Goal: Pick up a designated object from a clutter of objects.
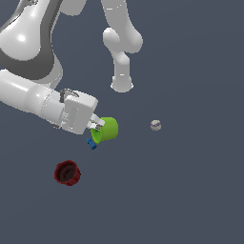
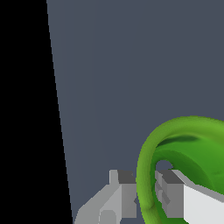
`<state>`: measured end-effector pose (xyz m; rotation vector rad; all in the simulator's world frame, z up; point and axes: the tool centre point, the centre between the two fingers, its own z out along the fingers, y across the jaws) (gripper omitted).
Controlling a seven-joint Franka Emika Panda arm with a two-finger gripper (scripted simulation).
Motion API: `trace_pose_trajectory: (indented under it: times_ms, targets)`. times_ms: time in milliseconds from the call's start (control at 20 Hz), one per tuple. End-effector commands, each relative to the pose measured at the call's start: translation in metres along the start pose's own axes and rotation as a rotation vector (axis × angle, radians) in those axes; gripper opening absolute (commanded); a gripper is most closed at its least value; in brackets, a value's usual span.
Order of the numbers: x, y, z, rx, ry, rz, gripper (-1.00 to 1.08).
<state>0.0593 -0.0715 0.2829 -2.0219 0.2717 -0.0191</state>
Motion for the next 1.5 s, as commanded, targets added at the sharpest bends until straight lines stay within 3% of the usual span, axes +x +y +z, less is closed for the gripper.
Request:
trace_pose_trajectory:
  times_ms: [0,450,800,1100,1450]
  targets:
    - [-0.008,-0.033,0.008,0.000,0.001,-0.002,-1.00]
    - [-0.033,-0.141,0.033,0.001,0.001,-0.002,-1.00]
    - [-0.044,-0.203,0.048,0.002,0.002,-0.002,-1.00]
    - [-0.048,-0.229,0.053,0.002,0.002,-0.002,-1.00]
    - [-0.047,-0.229,0.053,0.001,0.003,-0.002,-1.00]
